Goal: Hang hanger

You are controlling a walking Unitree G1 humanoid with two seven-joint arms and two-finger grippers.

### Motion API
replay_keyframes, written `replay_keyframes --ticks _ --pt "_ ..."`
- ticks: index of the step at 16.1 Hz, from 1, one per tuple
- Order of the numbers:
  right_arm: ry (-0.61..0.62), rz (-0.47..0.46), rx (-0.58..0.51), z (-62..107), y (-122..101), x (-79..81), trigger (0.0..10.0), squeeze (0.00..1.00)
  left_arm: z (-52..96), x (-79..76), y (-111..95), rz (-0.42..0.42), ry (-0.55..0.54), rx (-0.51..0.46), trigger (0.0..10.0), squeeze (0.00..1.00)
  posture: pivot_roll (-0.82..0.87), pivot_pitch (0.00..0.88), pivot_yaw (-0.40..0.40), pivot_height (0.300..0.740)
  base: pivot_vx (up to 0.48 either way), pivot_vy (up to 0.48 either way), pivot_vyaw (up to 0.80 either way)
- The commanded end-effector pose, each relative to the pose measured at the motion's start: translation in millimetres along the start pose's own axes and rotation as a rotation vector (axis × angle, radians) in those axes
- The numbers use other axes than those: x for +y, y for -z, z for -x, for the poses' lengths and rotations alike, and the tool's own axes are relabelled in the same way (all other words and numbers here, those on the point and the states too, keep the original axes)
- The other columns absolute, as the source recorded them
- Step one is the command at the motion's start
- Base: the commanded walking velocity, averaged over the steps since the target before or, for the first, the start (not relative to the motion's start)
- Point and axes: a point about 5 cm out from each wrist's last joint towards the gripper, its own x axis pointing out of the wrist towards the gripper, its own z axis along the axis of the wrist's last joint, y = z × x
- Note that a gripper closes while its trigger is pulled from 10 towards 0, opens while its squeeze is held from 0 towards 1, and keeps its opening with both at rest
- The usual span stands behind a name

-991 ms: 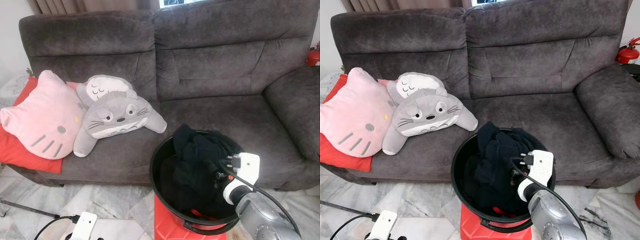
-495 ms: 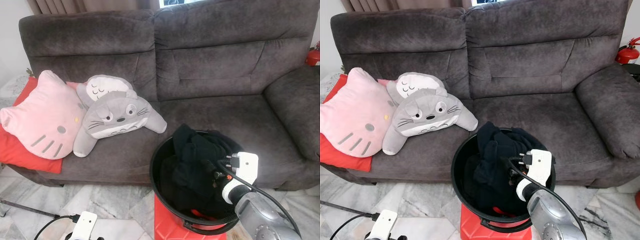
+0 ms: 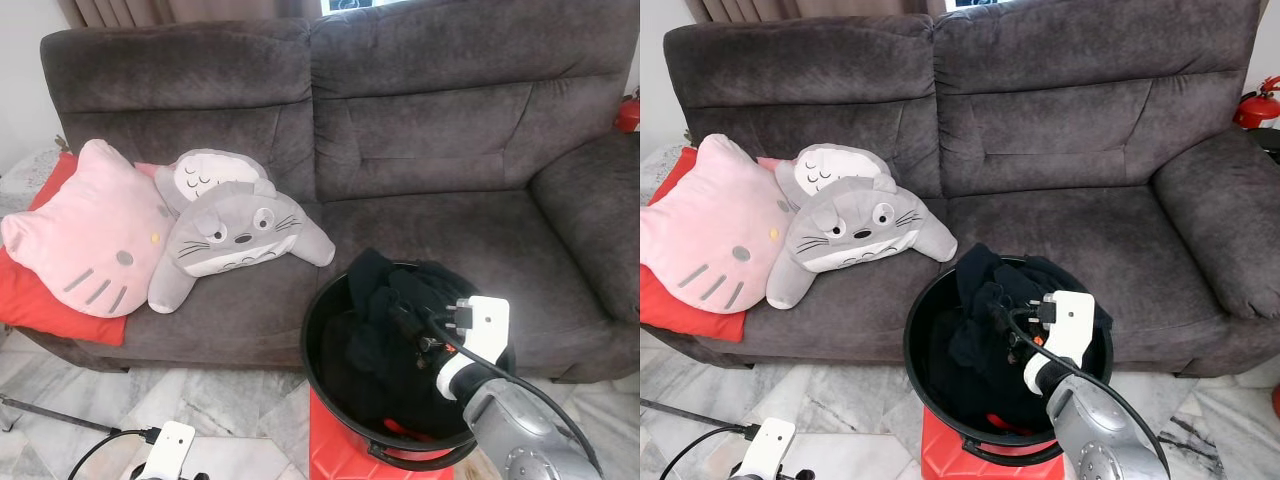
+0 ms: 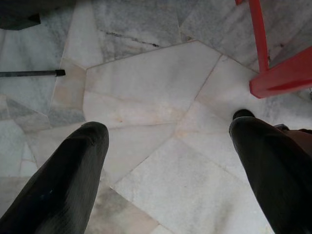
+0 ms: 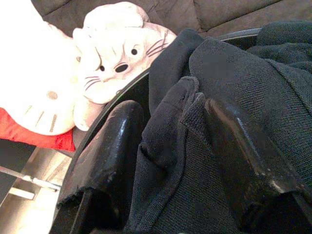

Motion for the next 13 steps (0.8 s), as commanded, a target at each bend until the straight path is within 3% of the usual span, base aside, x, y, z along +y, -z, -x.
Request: replay_keyframes --ticks 1,13 --pt "0.000 -0.008 0.010 1.0 3.1 1.2 10.0 0.00 0.8 5.0 0.9 -0.024 -0.007 0.008 10.0 0.00 -0.17 0.000 0.121 0.740 0.000 0.000 0.00" --pt "0.071 -0.061 0.042 6.1 15.6 -4.9 10.0 0.00 1.0 5.0 2.1 -0.042 -0.007 0.013 10.0 0.00 -0.17 0.000 0.121 0.740 0.000 0.000 0.00"
